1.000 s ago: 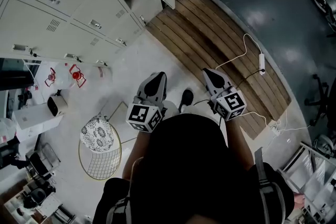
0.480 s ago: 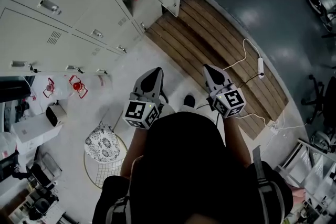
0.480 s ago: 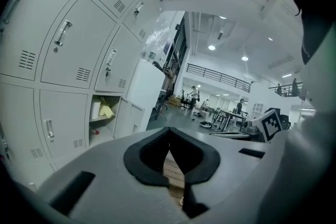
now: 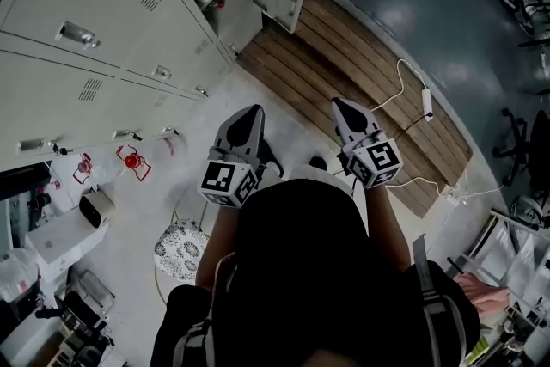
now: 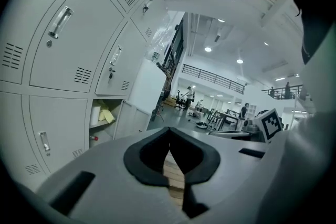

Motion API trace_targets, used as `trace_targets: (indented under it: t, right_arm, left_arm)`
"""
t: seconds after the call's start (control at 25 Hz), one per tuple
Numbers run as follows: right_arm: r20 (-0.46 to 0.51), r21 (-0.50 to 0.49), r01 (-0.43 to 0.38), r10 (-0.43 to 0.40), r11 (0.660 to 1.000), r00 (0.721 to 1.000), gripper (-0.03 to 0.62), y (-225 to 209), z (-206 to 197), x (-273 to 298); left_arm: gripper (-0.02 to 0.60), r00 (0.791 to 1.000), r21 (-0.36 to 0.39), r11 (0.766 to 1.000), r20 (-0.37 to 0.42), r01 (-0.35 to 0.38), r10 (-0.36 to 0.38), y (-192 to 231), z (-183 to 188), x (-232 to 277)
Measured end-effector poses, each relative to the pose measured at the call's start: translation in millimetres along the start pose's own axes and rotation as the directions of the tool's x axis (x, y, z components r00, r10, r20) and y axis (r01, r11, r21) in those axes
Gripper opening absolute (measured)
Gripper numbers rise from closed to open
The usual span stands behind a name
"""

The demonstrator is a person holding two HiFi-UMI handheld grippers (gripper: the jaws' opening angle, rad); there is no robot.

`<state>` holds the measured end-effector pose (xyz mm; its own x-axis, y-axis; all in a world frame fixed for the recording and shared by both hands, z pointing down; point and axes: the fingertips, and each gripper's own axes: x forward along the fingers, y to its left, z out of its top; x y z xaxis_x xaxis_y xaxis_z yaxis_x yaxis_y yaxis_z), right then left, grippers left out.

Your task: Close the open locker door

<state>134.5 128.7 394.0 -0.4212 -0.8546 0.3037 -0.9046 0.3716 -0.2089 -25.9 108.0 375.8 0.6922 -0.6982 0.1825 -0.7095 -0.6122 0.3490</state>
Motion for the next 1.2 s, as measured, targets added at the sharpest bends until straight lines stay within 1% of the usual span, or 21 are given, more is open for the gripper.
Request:
trace_targets:
  t: [0.28, 0.48, 0.64, 0.76, 0.92, 1.04, 1.2]
  right_arm:
    - [-0.014, 0.007, 0.046, -0.046, 0.999, 0.999, 0.003, 14.3, -1.7, 26.7]
    - [-0.029, 0.012, 0.059, -0.059, 0.998, 0.998, 0.003, 21.5, -4.8, 39.2]
    - [-0.039, 0.012, 0.059, -0.059, 0.998, 0.998, 0.003, 23.2, -5.0, 43.3]
    - [-0.040, 0.013, 0.062, -0.061, 0.998, 0.997, 0.003, 17.8, -2.0, 45.3]
    - [-0.042, 0.030, 0.056, -0.055, 0.998, 0.998, 0.003, 3.1, -0.4, 54.7]
    - [-0.038, 0.039, 0.038, -0.037, 0.998, 0.999, 0.003, -9.6, 3.3, 71.3]
    - [-0.022, 0.028, 0.001, -0.001, 1.000, 1.000, 0.003, -27.4, 22.6, 98.8]
  left_arm:
    - [0.018, 0.999, -0.007, 0.999, -0.024, 0.038, -0.038, 34.5, 2.8, -2.0]
    - [0.018, 0.997, -0.020, 0.999, -0.068, 0.031, -0.032, 58.4, -7.0, -6.7]
    - [0.018, 0.997, -0.043, 0.999, -0.072, 0.021, -0.025, 66.3, -10.3, -4.8]
    - [0.018, 0.996, -0.053, 0.998, -0.088, 0.024, -0.029, 65.0, -13.0, 2.9]
    - [0.018, 0.996, -0.036, 0.999, -0.085, 0.031, -0.034, 63.0, -7.4, 20.3]
    - [0.018, 0.997, -0.020, 1.000, -0.074, 0.017, -0.018, 68.3, 2.9, 34.2]
    - [0.018, 0.998, -0.013, 1.000, -0.059, -0.013, 0.012, 76.0, 18.9, 52.0]
